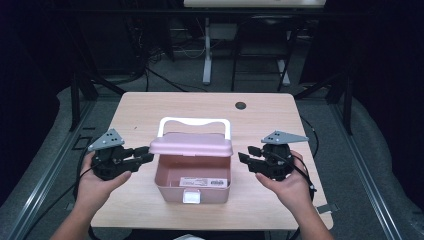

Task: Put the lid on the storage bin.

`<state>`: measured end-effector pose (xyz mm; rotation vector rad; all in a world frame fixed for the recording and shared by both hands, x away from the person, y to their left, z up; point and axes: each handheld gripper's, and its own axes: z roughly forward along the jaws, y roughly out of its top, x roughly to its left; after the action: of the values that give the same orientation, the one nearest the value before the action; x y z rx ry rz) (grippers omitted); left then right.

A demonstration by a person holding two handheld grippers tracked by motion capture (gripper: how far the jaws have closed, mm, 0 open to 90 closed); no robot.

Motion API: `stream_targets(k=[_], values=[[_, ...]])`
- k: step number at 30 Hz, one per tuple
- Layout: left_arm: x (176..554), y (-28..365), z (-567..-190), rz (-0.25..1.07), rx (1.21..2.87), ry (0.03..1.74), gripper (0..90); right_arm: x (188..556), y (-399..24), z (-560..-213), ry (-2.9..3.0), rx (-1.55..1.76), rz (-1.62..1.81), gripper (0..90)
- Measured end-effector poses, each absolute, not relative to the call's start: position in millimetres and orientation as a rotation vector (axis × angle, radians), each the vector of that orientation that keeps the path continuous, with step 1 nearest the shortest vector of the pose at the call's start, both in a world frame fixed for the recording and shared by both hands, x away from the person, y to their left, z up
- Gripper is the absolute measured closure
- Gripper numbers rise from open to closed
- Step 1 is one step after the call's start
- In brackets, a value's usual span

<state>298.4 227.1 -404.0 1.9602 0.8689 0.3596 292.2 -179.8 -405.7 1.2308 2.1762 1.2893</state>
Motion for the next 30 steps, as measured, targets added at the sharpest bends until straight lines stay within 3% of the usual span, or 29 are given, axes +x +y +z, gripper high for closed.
stream_targets(k=[11,30], values=[[294.3,230.9,-416.6,0.337,1.941,0.883,66.8,310.5,-181.2,-417.9,2.165,1.281,1.213,49.1],[285.3,230.0,-436.1,0.362,1.965,0.865,65.6,340.5,-180.3,-426.4,2.078,1.350,1.205,47.1]])
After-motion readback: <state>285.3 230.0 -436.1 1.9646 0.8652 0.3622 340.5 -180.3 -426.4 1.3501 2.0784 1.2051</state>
